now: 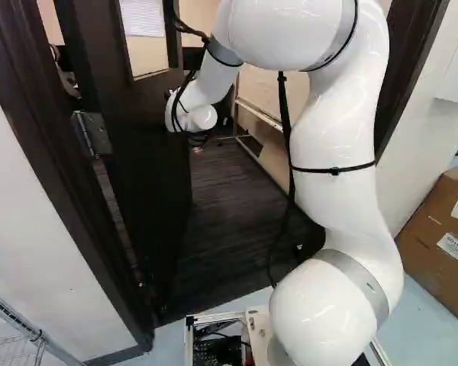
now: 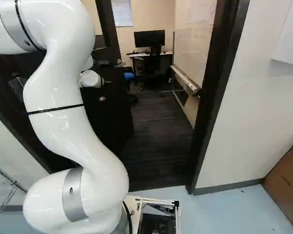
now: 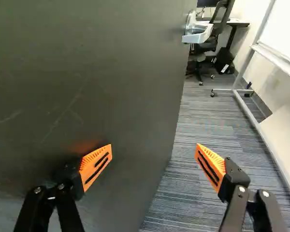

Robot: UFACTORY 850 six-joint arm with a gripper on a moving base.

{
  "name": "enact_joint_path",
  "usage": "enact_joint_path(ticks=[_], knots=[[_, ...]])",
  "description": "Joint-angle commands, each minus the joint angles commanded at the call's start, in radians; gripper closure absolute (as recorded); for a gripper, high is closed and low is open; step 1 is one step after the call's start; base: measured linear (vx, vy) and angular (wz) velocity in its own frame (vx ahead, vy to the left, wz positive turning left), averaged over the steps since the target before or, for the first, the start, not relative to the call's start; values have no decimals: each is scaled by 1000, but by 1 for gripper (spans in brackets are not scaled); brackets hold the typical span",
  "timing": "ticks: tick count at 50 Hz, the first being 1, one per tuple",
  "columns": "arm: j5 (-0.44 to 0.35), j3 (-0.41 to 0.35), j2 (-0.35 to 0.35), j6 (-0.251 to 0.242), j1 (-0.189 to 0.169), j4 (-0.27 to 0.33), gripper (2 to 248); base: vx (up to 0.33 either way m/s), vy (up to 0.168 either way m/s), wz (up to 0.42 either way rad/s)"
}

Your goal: Open the door and move inside

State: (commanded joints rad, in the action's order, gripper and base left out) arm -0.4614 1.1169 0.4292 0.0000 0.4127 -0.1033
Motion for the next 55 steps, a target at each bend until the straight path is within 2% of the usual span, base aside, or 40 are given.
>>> enact_joint_path(ticks=[55], knots=[[0, 118, 93, 0, 85, 11, 3, 0, 0, 0]])
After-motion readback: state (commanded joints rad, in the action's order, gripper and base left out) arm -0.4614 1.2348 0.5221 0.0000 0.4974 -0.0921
